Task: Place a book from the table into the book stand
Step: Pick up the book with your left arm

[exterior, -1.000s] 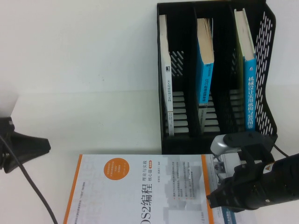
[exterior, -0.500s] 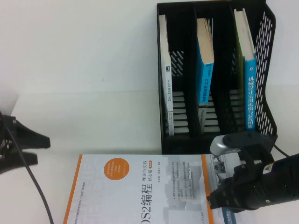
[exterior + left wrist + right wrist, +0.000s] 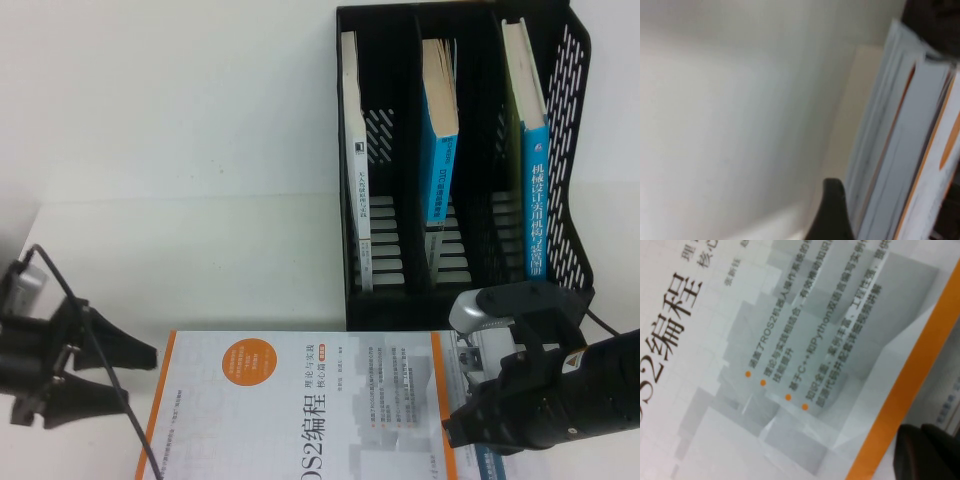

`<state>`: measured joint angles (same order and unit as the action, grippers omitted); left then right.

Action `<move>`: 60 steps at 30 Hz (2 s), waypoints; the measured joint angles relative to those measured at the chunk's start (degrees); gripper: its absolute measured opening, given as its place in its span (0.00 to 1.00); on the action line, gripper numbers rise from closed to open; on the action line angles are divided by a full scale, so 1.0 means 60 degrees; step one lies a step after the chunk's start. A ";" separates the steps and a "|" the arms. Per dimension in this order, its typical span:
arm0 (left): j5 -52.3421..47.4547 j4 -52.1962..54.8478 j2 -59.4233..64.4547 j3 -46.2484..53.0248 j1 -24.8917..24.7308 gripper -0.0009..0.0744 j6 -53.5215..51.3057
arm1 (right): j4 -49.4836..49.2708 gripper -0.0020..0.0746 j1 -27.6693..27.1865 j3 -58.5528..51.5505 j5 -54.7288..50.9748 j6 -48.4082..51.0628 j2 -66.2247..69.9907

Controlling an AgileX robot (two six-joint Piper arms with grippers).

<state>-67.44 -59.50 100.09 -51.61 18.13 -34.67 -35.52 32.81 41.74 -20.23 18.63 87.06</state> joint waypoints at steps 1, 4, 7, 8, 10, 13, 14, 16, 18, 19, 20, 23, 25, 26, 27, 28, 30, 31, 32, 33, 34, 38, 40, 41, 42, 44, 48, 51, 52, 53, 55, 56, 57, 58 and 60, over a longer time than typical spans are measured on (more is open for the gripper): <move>0.0000 -0.0156 0.0000 0.0186 -0.0108 0.71 -0.0123 | 0.0000 0.03 0.0000 0.0000 0.0017 -0.0015 0.0000; 0.0000 -0.0541 0.0000 0.0574 -0.0234 0.71 -0.0399 | 0.0000 0.03 0.0000 0.0000 0.0017 -0.0021 0.0000; 0.0037 -0.0755 0.0000 0.0750 -0.0234 0.71 -0.0560 | 0.0004 0.03 0.0000 0.0000 0.0032 -0.0021 0.0000; 0.0037 -0.0809 0.0000 0.0800 -0.0234 0.71 -0.0627 | 0.0004 0.03 0.0000 0.0000 0.0032 -0.0021 0.0000; 0.0061 -0.0853 0.0000 0.0911 -0.0234 0.71 -0.0849 | 0.0004 0.03 0.0000 0.0000 0.0051 -0.0021 0.0009; 0.0066 -0.0895 0.0047 0.1015 -0.0234 0.71 -0.1047 | 0.0004 0.03 0.0000 0.0000 0.0051 -0.0021 0.0053; 0.0066 -0.0912 0.0123 0.1015 -0.0234 0.71 -0.1124 | 0.0004 0.03 0.0000 0.0000 0.0051 -0.0021 0.0067; 0.0083 -0.0958 0.0300 0.1015 -0.0234 0.70 -0.1226 | -0.0014 0.03 0.0000 0.0016 0.0051 -0.0021 0.0101; 0.0101 -0.1047 0.0466 0.1015 -0.0234 0.68 -0.1345 | -0.0031 0.03 0.0000 0.0016 0.0051 -0.0037 0.0123; 0.0116 -0.1139 0.0554 0.1015 -0.0234 0.67 -0.1401 | -0.0045 0.03 0.0000 0.0016 0.0051 -0.0037 0.0123; 0.0116 -0.1183 0.0595 0.1015 -0.0234 0.66 -0.1462 | -0.0051 0.03 0.0000 0.0016 0.0069 -0.0037 0.0123; 0.0162 -0.1421 0.0654 0.1146 -0.0234 0.64 -0.1688 | -0.0110 0.03 0.0000 0.0016 0.0069 -0.0037 0.0123; 0.0160 -0.1513 0.0669 0.1235 -0.0234 0.63 -0.1794 | -0.0135 0.03 0.0000 0.0016 0.0087 -0.0037 0.0123; 0.0160 -0.1607 0.0669 0.1313 -0.0234 0.63 -0.1882 | -0.0162 0.03 0.0000 0.0016 0.0087 -0.0037 0.0123; 0.0160 -0.1654 0.0669 0.1370 -0.0234 0.63 -0.1928 | -0.0170 0.03 0.0000 0.0016 0.0087 -0.0037 0.0132; 0.0183 -0.1675 0.0669 0.1429 -0.0234 0.63 -0.1970 | -0.0185 0.03 0.0000 0.0016 0.0106 -0.0037 0.0132; 0.0183 -0.1787 0.0669 0.1577 -0.0234 0.63 -0.1988 | -0.0192 0.03 0.0000 0.0016 0.0106 -0.0037 0.0132; 0.0183 -0.1855 0.0669 0.1626 -0.0234 0.63 -0.2029 | -0.0207 0.03 0.0000 0.0016 0.0106 -0.0037 0.0132; 0.0183 -0.1930 0.0669 0.1696 -0.0251 0.63 -0.2072 | -0.0207 0.03 0.0000 0.0016 0.0106 -0.0037 0.0132; 0.0183 -0.1983 0.0669 0.1723 -0.0247 0.63 -0.2089 | -0.0207 0.03 0.0000 0.0016 0.0106 -0.0037 0.0132; 0.0183 -0.2029 0.0669 0.1748 -0.0292 0.63 -0.2113 | -0.0226 0.03 0.0000 0.0016 0.0106 -0.0037 0.0132; 0.0201 -0.2202 0.0669 0.1748 -0.0831 0.63 -0.2177 | -0.0266 0.03 0.0000 0.0016 0.0124 -0.0037 0.0132; 0.0205 -0.2216 0.0669 0.1748 -0.1203 0.63 -0.2194 | -0.0379 0.03 0.0000 0.0016 0.0182 -0.0018 0.0145; 0.0262 -0.2216 0.0669 0.1748 -0.1404 0.62 -0.2194 | -0.0488 0.03 0.0000 0.0016 0.0207 0.0024 0.0145; 0.0340 -0.2216 0.0669 0.1748 -0.1547 0.62 -0.2194 | -0.0595 0.03 0.0000 0.0016 0.0256 0.0078 0.0154; 0.0459 -0.2161 0.0669 0.1748 -0.1836 0.60 -0.2194 | -0.0803 0.03 0.0000 0.0016 0.0348 0.0229 0.0208; 0.0477 -0.2146 0.0669 0.1748 -0.1984 0.51 -0.2235 | -0.0993 0.03 -0.0017 0.0016 0.0371 0.0430 0.0211; 0.0305 -0.2246 0.0669 0.1748 -0.1984 0.37 -0.2248 | -0.1012 0.03 -0.0017 0.0016 0.0392 0.0468 0.0211; 0.0275 -0.2247 0.0669 0.1748 -0.1960 0.37 -0.2258 | -0.1029 0.03 -0.0017 0.0016 0.0410 0.0484 0.0211; 0.0254 -0.2247 0.0669 0.1748 -0.1925 0.37 -0.2258 | -0.1026 0.03 -0.0017 0.0016 0.0428 0.0484 0.0211; 0.0185 -0.2247 0.0669 0.1748 -0.1799 0.34 -0.2272 | -0.1026 0.03 -0.0017 0.0016 0.0428 0.0506 0.0211; 0.0057 -0.2247 0.0669 0.1748 -0.1712 0.26 -0.2272 | -0.1026 0.03 -0.0017 0.0016 0.0448 0.0506 0.0211; -0.0065 -0.2269 0.0669 0.1748 -0.1628 0.20 -0.2272 | -0.1026 0.03 -0.0017 0.0016 0.0471 0.0524 0.0227; -0.0201 -0.2269 0.0647 0.1748 -0.1517 0.18 -0.2216 | -0.1004 0.03 -0.0017 0.0016 0.0488 0.0545 0.0227; -0.0244 -0.1965 0.0577 0.1656 -0.1282 0.18 -0.2094 | -0.0842 0.03 -0.0017 0.0016 0.0488 0.0545 0.0227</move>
<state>-68.91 -71.29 103.55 -41.68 10.44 -47.23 -40.57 32.70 41.84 -17.30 21.89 88.42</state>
